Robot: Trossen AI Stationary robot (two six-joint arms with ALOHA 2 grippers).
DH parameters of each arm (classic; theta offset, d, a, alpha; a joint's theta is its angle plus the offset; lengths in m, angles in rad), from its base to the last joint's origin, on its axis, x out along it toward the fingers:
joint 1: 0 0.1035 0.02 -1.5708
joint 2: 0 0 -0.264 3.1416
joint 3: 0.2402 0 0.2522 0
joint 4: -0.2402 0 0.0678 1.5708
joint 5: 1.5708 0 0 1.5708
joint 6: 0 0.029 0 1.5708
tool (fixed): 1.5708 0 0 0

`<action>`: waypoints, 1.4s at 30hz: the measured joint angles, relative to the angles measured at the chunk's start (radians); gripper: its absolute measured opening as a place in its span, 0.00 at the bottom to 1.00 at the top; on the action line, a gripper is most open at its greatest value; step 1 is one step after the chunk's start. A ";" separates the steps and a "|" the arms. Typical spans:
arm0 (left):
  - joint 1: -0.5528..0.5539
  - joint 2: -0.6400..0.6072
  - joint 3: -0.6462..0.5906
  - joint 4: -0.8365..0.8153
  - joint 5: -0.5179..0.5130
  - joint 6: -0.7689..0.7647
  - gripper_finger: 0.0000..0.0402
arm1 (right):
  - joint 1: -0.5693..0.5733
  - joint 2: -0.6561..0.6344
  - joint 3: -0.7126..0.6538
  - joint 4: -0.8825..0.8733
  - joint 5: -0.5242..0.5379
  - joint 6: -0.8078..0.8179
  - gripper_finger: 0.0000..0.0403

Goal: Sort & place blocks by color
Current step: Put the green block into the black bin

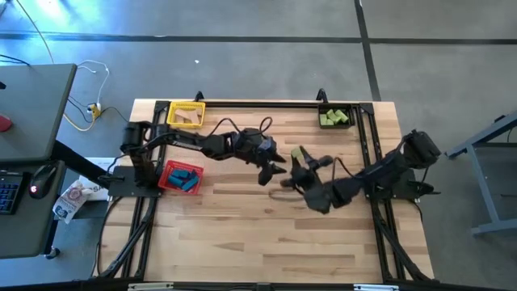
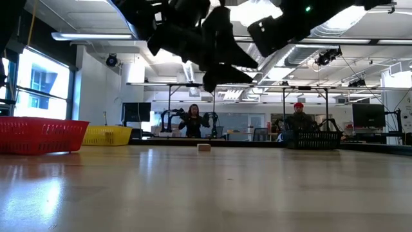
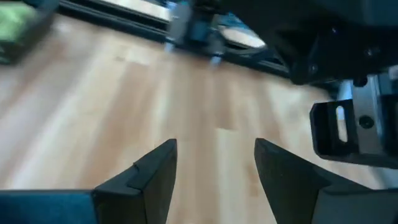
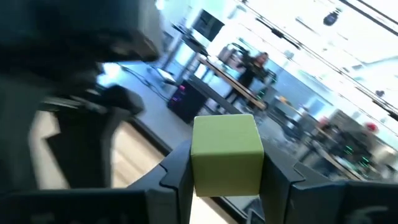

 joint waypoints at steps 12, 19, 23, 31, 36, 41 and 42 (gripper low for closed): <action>0.016 -0.012 0.000 -0.183 -0.366 0.196 0.50 | -0.256 -0.008 0.000 0.000 -0.100 -0.062 0.27; -0.006 -0.026 0.000 -0.297 -0.453 0.222 0.50 | -0.377 -0.008 0.000 -0.062 -0.288 -0.063 0.27; -0.019 -0.059 -0.001 -0.350 -0.457 0.228 0.50 | -0.453 -0.008 0.000 -0.132 -0.369 -0.031 0.27; -0.040 -0.146 0.001 -0.422 -0.531 0.255 0.50 | -0.648 -0.008 -0.002 -0.322 -0.611 0.136 0.27; -0.040 -0.169 0.001 -0.449 -0.570 0.280 0.50 | -0.747 -0.010 -0.002 -0.382 -0.663 0.158 0.27; -0.028 -0.171 0.001 -0.458 -0.619 0.333 0.50 | -0.854 -0.046 -0.002 -0.447 -0.721 0.201 0.27; -0.023 -0.171 0.001 -0.457 -0.622 0.340 0.50 | -0.879 -0.059 -0.002 -0.474 -0.744 0.225 0.27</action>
